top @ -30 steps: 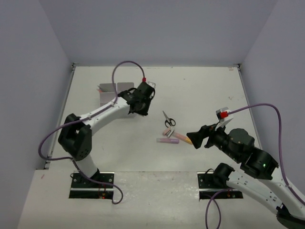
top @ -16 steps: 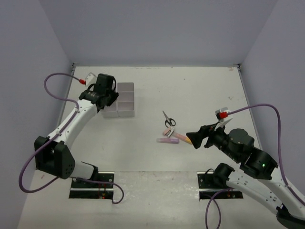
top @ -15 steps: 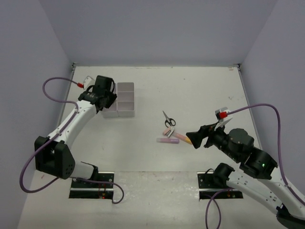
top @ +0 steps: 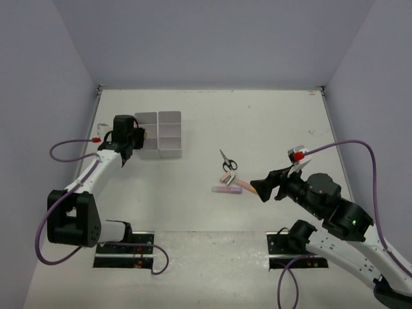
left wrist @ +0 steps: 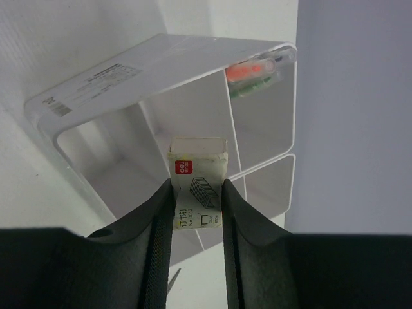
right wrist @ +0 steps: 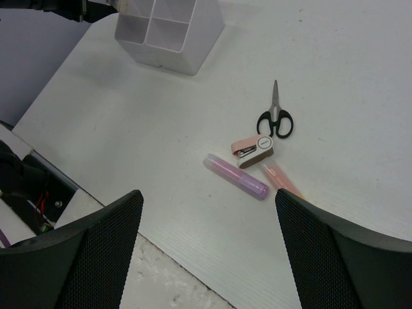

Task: Sort the stationery into containers
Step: Place the stationery in the storage box.

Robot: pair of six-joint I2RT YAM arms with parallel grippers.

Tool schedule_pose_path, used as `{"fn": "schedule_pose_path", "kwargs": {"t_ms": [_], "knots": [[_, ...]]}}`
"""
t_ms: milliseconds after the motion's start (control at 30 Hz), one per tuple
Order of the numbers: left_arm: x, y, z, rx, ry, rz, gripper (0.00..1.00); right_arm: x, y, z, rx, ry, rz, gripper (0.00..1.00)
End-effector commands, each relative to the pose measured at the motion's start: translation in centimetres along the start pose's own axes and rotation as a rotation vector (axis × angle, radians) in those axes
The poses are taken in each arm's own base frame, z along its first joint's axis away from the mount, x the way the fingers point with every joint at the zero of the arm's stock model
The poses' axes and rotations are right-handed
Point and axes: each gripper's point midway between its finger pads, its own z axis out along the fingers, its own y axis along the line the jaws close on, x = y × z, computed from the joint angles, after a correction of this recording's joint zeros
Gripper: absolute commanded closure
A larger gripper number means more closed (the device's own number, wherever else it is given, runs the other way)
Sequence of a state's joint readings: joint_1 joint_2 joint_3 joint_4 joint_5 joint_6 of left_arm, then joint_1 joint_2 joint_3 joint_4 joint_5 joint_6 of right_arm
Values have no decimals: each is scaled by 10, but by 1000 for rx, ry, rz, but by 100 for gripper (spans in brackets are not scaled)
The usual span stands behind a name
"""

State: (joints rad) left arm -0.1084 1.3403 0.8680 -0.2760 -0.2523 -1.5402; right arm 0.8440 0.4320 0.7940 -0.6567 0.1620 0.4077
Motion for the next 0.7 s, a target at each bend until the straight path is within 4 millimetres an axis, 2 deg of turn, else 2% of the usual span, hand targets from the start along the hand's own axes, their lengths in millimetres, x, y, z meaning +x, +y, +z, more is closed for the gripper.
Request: {"fn": "schedule_pose_path", "kwargs": {"t_ms": [0, 167, 267, 400, 567, 667], "knots": [[-6, -36, -2, 149, 19, -92, 86, -1, 4, 6, -18, -1, -13, 13], [-5, -38, 6, 175, 43, -93, 81, 2, 4, 9, -15, 17, -18, 13], [-6, -33, 9, 161, 44, -88, 79, 2, 4, 9, -14, 19, -19, 13], [-1, -24, 17, 144, 68, -77, 71, 3, 5, 10, -16, 22, -20, 13], [6, -16, 24, 117, 105, -68, 69, 3, 5, 10, -18, 22, -20, 13], [7, -12, 27, 104, 108, -66, 60, 2, 5, 9, -19, 20, -22, 13]]}}
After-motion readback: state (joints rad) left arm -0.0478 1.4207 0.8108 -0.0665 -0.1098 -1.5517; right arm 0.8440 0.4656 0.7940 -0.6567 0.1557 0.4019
